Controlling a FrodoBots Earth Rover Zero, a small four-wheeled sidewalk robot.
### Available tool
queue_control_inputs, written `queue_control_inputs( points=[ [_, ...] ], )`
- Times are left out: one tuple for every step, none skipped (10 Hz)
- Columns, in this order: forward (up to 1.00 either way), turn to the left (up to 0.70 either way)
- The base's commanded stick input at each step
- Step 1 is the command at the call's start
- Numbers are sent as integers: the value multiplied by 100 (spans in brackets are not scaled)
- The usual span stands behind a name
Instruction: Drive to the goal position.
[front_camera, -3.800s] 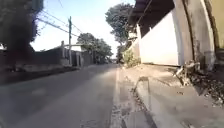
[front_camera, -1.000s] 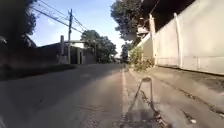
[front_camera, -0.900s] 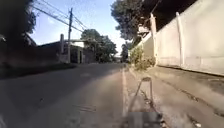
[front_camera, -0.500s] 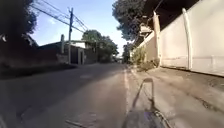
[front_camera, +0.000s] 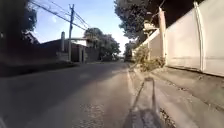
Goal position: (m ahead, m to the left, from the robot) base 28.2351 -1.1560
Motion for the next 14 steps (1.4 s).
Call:
queue_control_inputs(
  points=[
    [83, 0],
    [83, 0],
    [83, 0],
    [83, 0],
    [83, 0],
    [84, 0],
    [84, 0],
    [84, 0],
    [84, 0],
    [84, 0],
    [84, 0],
    [84, 0],
    [84, 0],
    [84, 0]
  ],
)
